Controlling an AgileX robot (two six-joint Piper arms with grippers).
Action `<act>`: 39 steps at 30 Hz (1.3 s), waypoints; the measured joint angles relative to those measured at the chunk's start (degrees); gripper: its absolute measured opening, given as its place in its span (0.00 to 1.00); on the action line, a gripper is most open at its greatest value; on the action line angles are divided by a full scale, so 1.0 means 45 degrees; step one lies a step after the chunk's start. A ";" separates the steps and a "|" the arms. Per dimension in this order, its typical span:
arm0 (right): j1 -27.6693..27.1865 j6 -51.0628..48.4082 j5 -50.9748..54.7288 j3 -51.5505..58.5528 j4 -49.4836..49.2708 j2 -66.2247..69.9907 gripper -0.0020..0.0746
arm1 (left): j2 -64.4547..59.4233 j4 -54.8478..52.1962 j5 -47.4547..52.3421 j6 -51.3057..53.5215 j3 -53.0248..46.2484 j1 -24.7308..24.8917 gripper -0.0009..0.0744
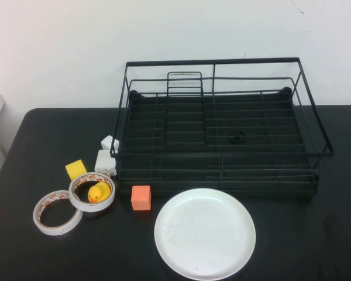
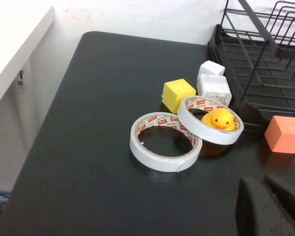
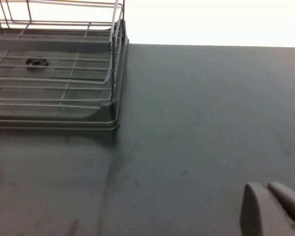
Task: Place plate on rack
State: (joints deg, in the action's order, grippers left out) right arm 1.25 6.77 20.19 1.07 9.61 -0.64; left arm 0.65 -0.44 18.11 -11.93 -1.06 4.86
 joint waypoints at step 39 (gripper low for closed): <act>0.0000 0.0302 -0.2075 0.0103 -0.7116 0.0000 0.04 | 0.0000 1.4298 -0.4244 -0.2759 -0.0023 0.0000 0.01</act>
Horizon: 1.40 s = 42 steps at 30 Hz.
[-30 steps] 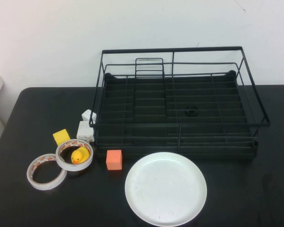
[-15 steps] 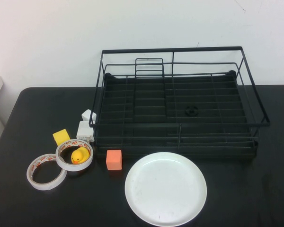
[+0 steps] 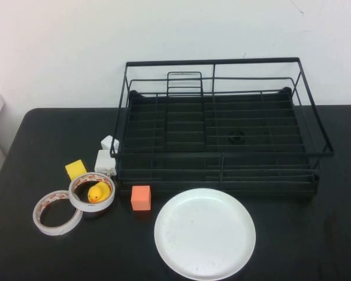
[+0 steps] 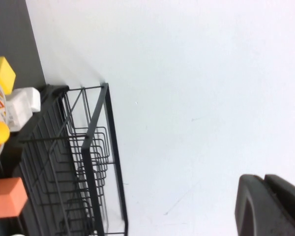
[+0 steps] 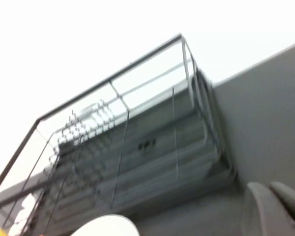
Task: Place plate on rack
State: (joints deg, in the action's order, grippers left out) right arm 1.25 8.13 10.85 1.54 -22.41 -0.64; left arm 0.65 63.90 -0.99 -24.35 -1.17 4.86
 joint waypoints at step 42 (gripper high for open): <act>0.0000 -0.1919 -0.1083 0.0000 -0.6089 0.0000 0.04 | -1.3334 -1.1795 1.1265 0.6372 1.0494 0.0122 0.01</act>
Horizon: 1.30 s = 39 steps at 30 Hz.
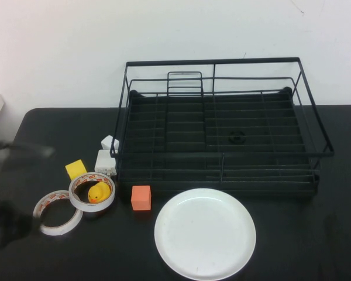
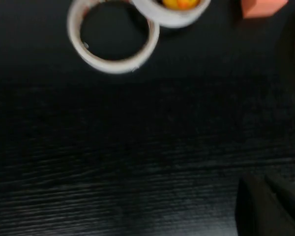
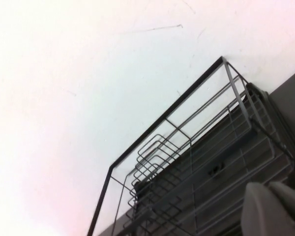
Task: Place plate on rack
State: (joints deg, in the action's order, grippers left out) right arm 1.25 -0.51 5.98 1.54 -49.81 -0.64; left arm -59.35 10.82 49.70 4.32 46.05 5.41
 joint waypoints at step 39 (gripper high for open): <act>0.0000 -0.3404 0.0589 0.0000 -0.0116 0.0000 0.04 | -0.7140 -0.0811 -0.2665 -0.3265 0.2586 0.4563 0.01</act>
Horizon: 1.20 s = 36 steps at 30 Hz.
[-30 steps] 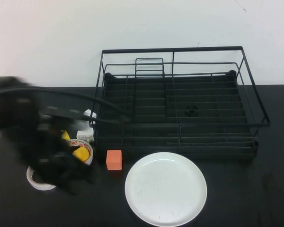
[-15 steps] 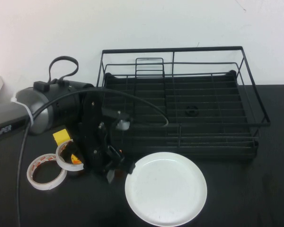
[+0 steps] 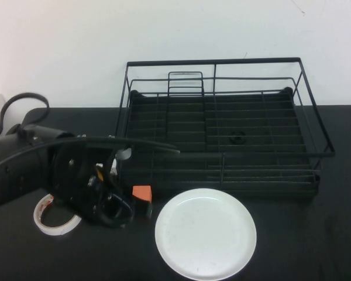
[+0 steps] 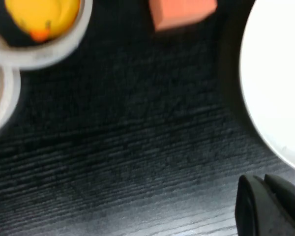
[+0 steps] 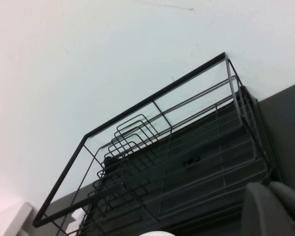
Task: Place plate on rack
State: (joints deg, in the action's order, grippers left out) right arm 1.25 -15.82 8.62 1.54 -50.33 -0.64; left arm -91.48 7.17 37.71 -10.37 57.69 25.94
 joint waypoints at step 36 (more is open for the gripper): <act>0.0000 0.0000 0.0368 0.0000 -0.0006 0.0000 0.04 | -0.3138 0.5225 -0.4104 0.4647 -0.0152 0.0000 0.75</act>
State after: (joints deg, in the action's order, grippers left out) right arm 1.25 -15.82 10.28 1.54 -50.35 -0.64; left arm -105.60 30.69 19.24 10.54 57.00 25.94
